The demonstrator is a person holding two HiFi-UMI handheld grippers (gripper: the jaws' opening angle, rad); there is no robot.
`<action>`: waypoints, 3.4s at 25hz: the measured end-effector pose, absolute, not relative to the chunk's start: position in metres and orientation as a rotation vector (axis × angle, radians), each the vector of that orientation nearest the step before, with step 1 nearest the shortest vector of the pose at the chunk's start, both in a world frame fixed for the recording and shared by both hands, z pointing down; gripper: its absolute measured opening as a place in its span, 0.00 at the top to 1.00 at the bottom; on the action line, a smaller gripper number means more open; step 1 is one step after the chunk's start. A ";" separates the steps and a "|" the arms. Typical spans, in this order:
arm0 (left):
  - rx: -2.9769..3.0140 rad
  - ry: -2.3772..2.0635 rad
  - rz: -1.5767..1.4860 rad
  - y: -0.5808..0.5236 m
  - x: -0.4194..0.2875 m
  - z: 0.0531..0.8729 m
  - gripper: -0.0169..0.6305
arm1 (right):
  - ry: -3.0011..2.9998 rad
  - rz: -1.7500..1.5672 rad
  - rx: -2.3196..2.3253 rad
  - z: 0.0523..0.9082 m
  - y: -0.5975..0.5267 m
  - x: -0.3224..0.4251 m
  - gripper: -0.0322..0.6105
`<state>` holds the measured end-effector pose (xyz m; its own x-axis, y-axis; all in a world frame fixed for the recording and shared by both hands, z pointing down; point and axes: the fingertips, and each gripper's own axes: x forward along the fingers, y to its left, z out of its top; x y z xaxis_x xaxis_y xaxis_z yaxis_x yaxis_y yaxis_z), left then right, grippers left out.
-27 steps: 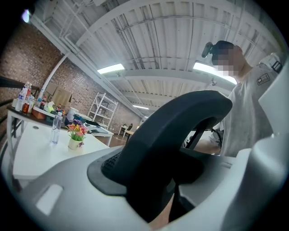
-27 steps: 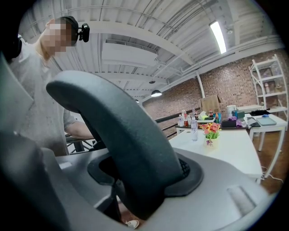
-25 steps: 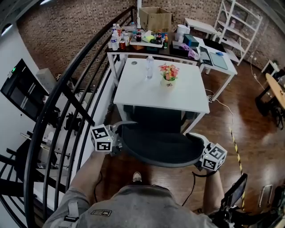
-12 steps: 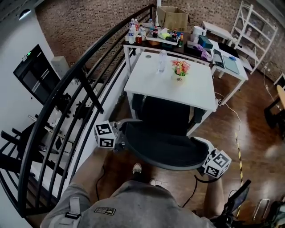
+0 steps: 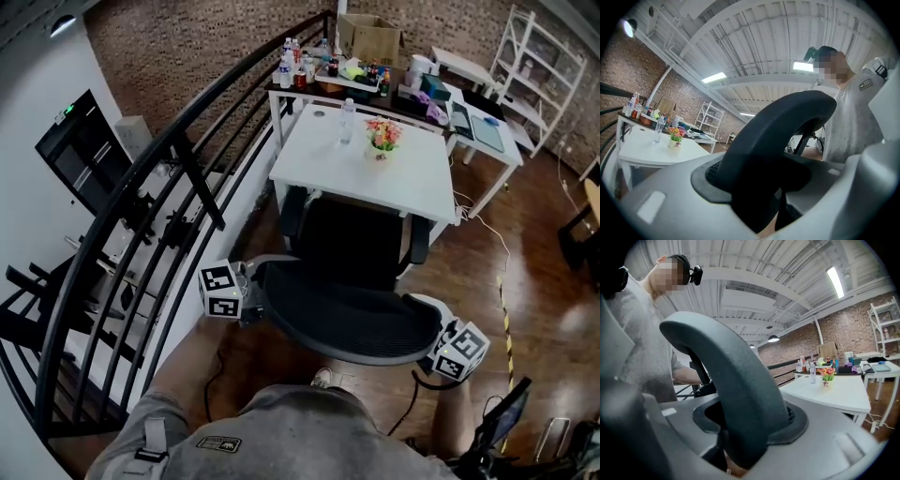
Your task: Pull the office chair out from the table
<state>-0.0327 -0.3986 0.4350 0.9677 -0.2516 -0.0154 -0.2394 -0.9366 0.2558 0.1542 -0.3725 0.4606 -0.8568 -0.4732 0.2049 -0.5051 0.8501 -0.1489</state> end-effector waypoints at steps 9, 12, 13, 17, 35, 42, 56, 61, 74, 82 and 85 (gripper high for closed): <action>2.858 -0.305 -0.067 -0.346 -0.043 0.441 0.59 | -2.848 0.324 0.818 0.465 -0.318 0.145 0.58; 2.865 -0.293 -0.050 -0.330 -0.047 0.440 0.59 | -2.844 0.333 0.830 0.465 -0.301 0.140 0.58; 2.864 -0.290 -0.048 -0.324 -0.048 0.439 0.59 | -2.843 0.336 0.833 0.466 -0.295 0.139 0.58; 2.863 -0.288 -0.055 -0.302 -0.054 0.434 0.60 | -2.844 0.343 0.834 0.462 -0.271 0.133 0.58; 2.847 -0.342 -0.068 -0.187 -0.057 0.434 0.59 | -2.873 0.305 0.742 0.461 -0.154 0.129 0.62; 2.836 -0.369 -0.068 -0.152 -0.055 0.437 0.59 | -2.883 0.300 0.700 0.463 -0.122 0.132 0.63; 2.861 -0.316 -0.083 -0.093 -0.075 0.438 0.60 | -2.866 0.314 0.745 0.464 -0.059 0.113 0.63; 2.861 -0.308 -0.085 -0.084 -0.077 0.441 0.60 | -2.866 0.322 0.751 0.467 -0.049 0.110 0.63; 2.941 -0.501 -0.096 -0.080 -0.102 0.439 0.52 | -2.746 0.227 1.097 0.463 -0.046 0.119 0.46; 2.886 -0.605 -0.121 -0.057 -0.139 0.450 0.45 | -2.607 0.221 1.422 0.457 -0.027 0.148 0.42; 2.871 -0.663 -0.142 -0.050 -0.145 0.452 0.45 | -2.582 0.223 1.465 0.459 -0.016 0.155 0.43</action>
